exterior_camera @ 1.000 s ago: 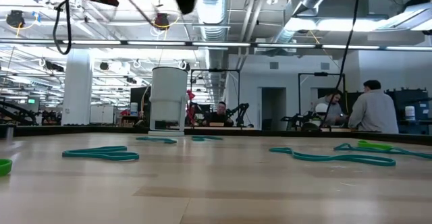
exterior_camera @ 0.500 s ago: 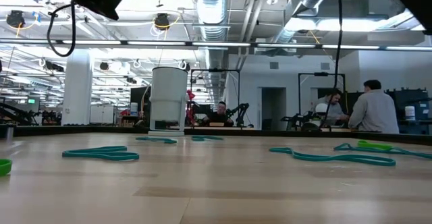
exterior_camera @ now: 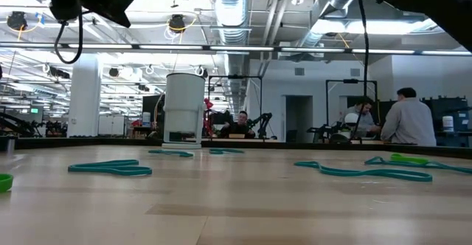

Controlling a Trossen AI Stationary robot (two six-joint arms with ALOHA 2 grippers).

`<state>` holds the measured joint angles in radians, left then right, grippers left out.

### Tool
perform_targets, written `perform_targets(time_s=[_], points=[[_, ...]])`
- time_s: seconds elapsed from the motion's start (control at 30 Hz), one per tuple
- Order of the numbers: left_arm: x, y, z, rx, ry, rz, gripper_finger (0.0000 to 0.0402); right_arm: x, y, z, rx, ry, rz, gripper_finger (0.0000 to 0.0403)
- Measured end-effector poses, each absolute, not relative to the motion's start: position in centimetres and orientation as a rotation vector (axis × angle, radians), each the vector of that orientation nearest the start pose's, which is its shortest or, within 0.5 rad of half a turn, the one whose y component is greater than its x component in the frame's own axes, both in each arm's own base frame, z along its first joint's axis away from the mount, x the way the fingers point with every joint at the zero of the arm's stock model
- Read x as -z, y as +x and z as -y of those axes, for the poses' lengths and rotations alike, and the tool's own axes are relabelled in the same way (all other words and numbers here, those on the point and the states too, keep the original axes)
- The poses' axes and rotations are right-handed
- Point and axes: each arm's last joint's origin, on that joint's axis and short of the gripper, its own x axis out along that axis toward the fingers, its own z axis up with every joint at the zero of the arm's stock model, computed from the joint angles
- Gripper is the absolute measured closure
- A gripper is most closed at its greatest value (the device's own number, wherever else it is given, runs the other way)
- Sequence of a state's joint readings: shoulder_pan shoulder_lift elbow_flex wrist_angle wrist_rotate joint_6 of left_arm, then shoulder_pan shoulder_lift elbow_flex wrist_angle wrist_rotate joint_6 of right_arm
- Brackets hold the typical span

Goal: Pick and place items into bin
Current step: Put the red rubber band into the black bin, then put the blue rubber band into the black bin

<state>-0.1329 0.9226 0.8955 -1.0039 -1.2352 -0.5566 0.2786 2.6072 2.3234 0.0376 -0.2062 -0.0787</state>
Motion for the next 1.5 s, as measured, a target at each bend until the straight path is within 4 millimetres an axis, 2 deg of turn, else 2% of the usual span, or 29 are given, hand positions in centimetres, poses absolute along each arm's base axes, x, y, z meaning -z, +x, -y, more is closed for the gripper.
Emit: perform_targets(time_s=[0.17, 0.5, 0.7, 0.83, 1.0, 1.17, 1.3, 1.5], points=[[-30.1, 14.9, -0.8, -1.165, 0.207, -0.520, 0.0340, -20.1, 56.6, -17.2, -0.560, -0.086, -0.255, 0.0378], [-30.1, 14.9, -0.8, -1.165, 0.209, -0.522, 0.0340, -19.9, 56.6, -17.1, -0.553, -0.112, -0.261, 0.0297], [-30.0, 15.0, -0.7, -1.126, 0.184, -0.549, 0.0340, -20.5, 56.7, -16.3, -0.536, -0.111, -0.254, 0.0284], [-29.9, 15.0, -0.6, -1.093, 0.163, -0.569, 0.0340, -23.6, 56.2, -14.6, -0.506, -0.109, -0.253, 0.0287], [-29.9, 15.0, -0.5, -1.086, 0.201, -0.577, 0.0340, -27.7, 54.0, -11.2, -0.465, -0.087, -0.432, 0.0290], [-29.9, 15.0, -0.4, -1.058, 0.182, -0.592, 0.0340, -33.1, 50.0, -7.4, -0.408, -0.072, -0.585, 0.0290], [-29.8, 15.0, -0.4, -1.020, 0.153, -0.614, 0.0340, -35.8, 46.4, -5.2, -0.327, -0.090, -0.738, 0.0290], [-29.9, 15.5, -0.1, -0.900, 0.022, -0.610, 0.0340, -40.8, 40.8, -2.1, -0.209, -0.082, -0.814, 0.0290]])
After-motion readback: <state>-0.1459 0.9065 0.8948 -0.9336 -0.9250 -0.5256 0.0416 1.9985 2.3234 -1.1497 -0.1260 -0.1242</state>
